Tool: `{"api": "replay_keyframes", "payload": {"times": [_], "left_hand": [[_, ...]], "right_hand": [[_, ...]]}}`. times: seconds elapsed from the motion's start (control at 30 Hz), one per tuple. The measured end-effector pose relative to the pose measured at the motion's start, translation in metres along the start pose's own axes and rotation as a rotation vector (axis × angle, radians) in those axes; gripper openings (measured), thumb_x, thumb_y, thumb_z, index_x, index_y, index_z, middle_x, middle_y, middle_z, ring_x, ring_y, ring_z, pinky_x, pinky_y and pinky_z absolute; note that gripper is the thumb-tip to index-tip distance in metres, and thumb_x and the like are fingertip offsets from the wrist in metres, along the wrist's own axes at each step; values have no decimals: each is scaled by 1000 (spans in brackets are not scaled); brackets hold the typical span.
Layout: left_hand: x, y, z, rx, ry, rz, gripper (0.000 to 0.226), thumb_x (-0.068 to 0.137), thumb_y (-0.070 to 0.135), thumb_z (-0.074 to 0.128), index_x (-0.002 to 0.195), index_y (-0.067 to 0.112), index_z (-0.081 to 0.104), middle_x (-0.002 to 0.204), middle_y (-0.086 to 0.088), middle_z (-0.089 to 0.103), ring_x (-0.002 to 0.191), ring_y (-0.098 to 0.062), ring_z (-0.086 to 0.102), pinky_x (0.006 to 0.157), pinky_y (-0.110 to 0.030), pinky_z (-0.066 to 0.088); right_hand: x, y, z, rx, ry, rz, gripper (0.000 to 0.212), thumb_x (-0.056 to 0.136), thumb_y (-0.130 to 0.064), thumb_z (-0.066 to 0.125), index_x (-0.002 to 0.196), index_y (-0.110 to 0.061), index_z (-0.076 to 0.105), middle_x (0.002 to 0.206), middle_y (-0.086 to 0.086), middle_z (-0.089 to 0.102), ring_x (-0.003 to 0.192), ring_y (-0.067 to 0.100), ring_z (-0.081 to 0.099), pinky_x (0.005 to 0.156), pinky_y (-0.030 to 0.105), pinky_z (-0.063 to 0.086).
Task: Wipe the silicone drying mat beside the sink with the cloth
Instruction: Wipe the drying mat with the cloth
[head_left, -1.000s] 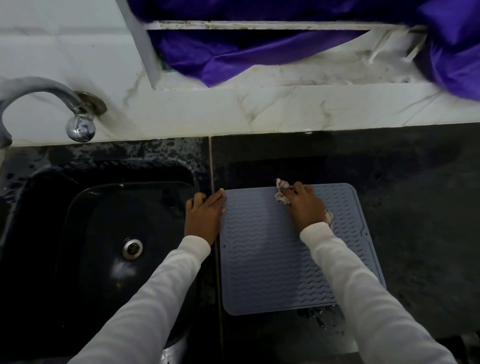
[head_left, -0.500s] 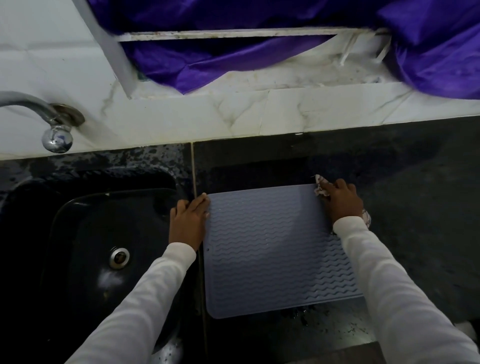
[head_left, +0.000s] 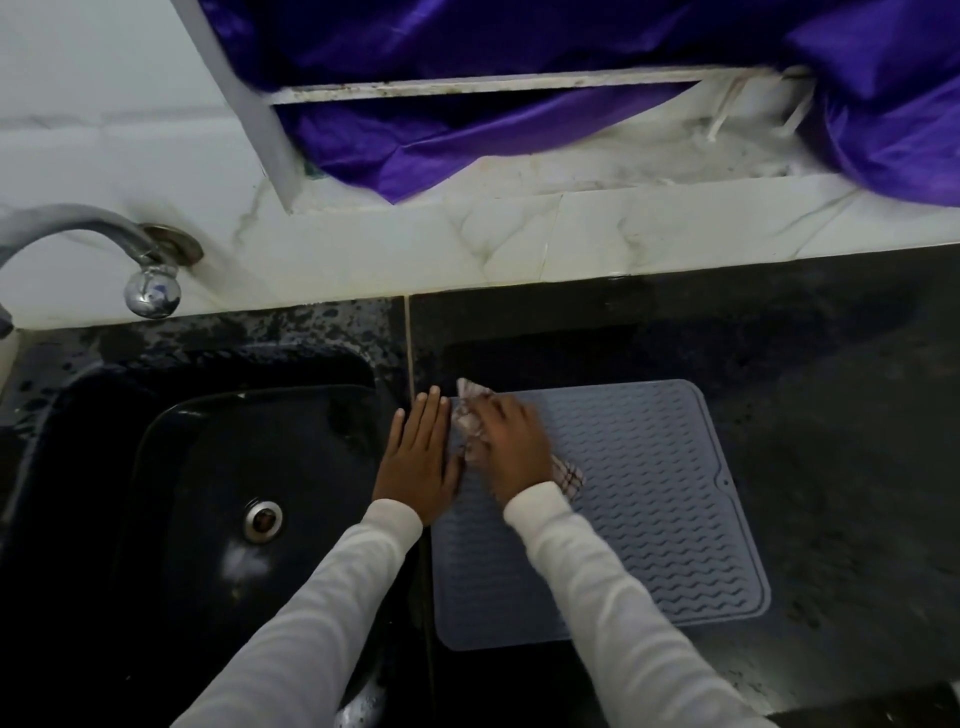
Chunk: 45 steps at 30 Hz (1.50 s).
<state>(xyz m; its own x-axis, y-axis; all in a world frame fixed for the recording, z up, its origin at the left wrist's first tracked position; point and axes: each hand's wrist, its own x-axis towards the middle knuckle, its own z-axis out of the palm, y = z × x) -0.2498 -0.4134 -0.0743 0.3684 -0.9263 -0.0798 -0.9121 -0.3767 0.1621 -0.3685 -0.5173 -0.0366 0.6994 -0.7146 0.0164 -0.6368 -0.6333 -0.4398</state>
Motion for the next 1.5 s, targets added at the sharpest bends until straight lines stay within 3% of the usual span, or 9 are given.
{"api": "replay_keyframes", "payload": {"times": [0.3,0.4,0.67,0.9,1.03,1.13,1.27,1.37,1.5], "left_hand": [[-3,-4,-1,34,-17,-37,69,101,50,22,155,11,5,163,-6,-1,150,-19,-5,122,-45,2],[-3,-5,0,22,-31,-50,71,100,52,21,155,11,2,163,-5,-3,150,-18,-6,121,-43,-1],[-4,-3,-1,4,-23,-51,71,100,53,21,155,12,3,164,-5,-1,150,-18,-5,122,-44,0],[-5,-4,1,-9,2,-53,71,99,52,18,155,11,4,164,-5,-1,150,-18,-3,122,-45,2],[-5,-4,1,-16,10,-48,71,99,52,16,155,11,4,164,-5,-1,150,-18,-3,122,-45,3],[-5,-3,1,-23,10,-50,71,99,52,17,155,12,4,164,-4,-1,150,-18,-3,122,-46,4],[-7,-6,0,-29,-1,-27,70,99,53,16,155,13,1,163,-3,-4,150,-18,-6,122,-43,1],[-15,-12,-2,-37,2,10,66,100,49,15,156,15,3,163,-2,-2,150,-16,-5,122,-42,-1],[-17,-10,-5,-32,1,-11,62,100,40,16,156,14,7,163,-3,2,150,-17,-2,121,-42,1]], "right_hand": [[3,-5,5,-264,-76,-8,48,80,-19,71,126,-25,59,126,10,55,99,36,57,69,47,55],[5,7,-2,-259,-151,5,54,85,-20,66,136,-22,49,130,12,49,108,37,52,73,49,54],[-7,67,-37,-366,-152,81,53,93,-20,49,144,-24,37,134,11,43,112,35,47,75,48,53],[-18,122,-68,-334,-93,193,46,96,-29,50,141,-29,41,127,7,44,113,33,45,80,50,52],[-23,146,-80,-412,-60,232,57,88,-15,61,141,-26,43,120,12,49,101,37,52,67,48,53],[-27,156,-92,-343,-21,297,43,92,-21,57,135,-25,51,123,14,52,108,38,53,77,47,53],[-20,143,-98,-183,86,418,34,92,-24,56,126,-23,62,118,17,53,102,40,56,72,44,48],[-16,100,-92,-116,109,326,39,89,-23,58,128,-24,59,114,16,53,92,37,56,71,41,47],[-18,5,-46,7,66,114,40,90,-27,55,130,-31,55,116,6,53,99,25,52,79,37,49]]}}
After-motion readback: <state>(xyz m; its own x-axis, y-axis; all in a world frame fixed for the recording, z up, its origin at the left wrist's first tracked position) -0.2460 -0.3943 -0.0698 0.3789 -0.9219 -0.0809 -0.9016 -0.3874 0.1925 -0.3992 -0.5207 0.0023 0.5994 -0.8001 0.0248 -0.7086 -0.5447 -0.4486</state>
